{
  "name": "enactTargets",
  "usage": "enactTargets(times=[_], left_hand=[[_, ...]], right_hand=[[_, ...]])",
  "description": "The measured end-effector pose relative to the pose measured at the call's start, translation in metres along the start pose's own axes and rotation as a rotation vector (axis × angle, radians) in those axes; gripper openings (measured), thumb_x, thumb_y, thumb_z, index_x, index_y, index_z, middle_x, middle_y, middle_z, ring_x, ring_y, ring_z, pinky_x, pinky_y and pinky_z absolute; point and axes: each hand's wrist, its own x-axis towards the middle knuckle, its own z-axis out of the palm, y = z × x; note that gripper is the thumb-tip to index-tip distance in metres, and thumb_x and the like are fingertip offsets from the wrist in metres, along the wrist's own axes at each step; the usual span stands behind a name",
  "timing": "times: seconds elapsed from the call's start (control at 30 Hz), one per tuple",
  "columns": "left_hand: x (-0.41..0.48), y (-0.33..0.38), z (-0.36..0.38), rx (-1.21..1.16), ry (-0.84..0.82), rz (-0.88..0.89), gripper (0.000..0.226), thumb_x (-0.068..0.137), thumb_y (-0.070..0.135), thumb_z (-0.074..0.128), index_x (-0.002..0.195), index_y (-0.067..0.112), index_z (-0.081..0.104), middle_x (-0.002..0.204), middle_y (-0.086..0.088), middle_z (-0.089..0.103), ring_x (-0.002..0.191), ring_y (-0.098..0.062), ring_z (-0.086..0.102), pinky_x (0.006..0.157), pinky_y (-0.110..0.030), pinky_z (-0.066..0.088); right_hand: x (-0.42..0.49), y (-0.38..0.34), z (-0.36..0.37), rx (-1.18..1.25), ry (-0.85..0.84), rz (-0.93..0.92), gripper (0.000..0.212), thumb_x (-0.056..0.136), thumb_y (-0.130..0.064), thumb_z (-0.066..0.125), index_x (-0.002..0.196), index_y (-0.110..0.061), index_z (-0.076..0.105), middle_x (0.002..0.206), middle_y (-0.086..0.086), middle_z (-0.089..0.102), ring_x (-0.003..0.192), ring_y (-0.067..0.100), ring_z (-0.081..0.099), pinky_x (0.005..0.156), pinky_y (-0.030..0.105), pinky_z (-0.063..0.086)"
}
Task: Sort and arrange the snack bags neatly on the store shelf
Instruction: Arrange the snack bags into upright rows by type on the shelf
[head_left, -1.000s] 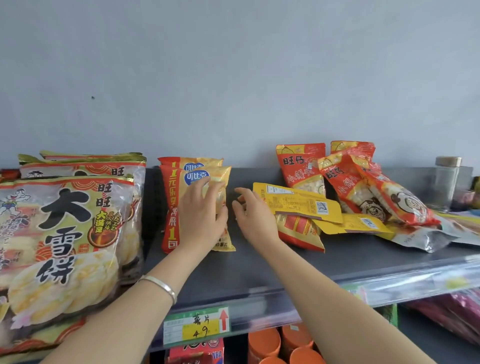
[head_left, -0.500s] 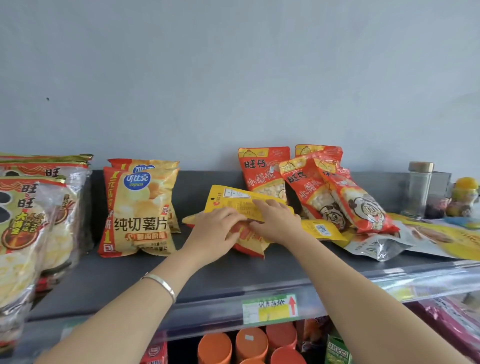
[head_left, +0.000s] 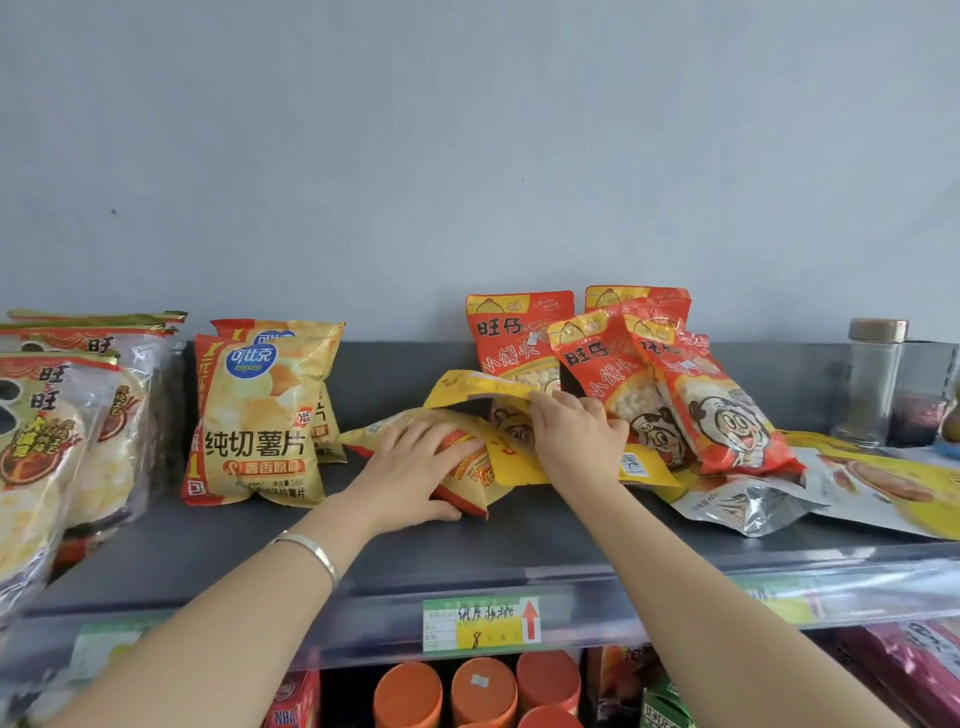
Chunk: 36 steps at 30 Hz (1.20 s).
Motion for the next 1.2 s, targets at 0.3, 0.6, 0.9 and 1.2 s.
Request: enactTargets(times=[0.3,0.6,0.9,1.2], left_hand=[[0.018,0.004,0.005,0.216,0.121,-0.013,0.072,0.078,0.028,0.068,0.141,0.034,0.032,0.143,0.000,0.041,0.130,-0.030,0.040,0.108,-0.054,0.027],[-0.010,-0.015,-0.014,0.137,0.318,0.128,0.062,0.065,0.040,0.080,0.121,0.025,0.058,0.117,0.005,0.065,0.104,-0.021,0.063,0.083,-0.044,0.052],[-0.055,-0.016,-0.056,-0.069,0.294,-0.015,0.051,0.082,0.042,0.066,0.128,0.024,0.051,0.119,0.007,0.062,0.110,-0.016,0.057,0.093,-0.031,0.039],[-0.068,-0.023,-0.073,-0.064,0.209,-0.047,0.053,0.086,0.050,0.058,0.133,0.032,0.040,0.121,0.012,0.057,0.112,-0.012,0.053,0.088,-0.030,0.039]], right_hand=[[-0.006,0.006,0.009,0.019,-0.001,0.013,0.037,0.103,-0.040,0.028,0.134,-0.034,0.049,0.141,-0.006,0.049,0.137,0.026,0.033,0.096,0.045,0.031],[-0.002,0.009,0.013,0.060,0.058,0.064,0.037,0.103,-0.040,0.030,0.134,-0.036,0.050,0.144,-0.004,0.048,0.137,0.028,0.032,0.098,0.047,0.030],[-0.011,0.003,0.012,-0.102,-0.282,-0.101,0.049,0.092,-0.034,0.041,0.139,-0.044,0.040,0.157,-0.006,0.024,0.147,0.026,0.013,0.110,0.066,0.005],[-0.038,-0.049,-0.001,0.385,-0.594,-0.286,0.052,0.076,-0.023,0.066,0.125,-0.025,0.051,0.117,-0.004,0.059,0.115,0.021,0.051,0.110,0.057,0.028]])
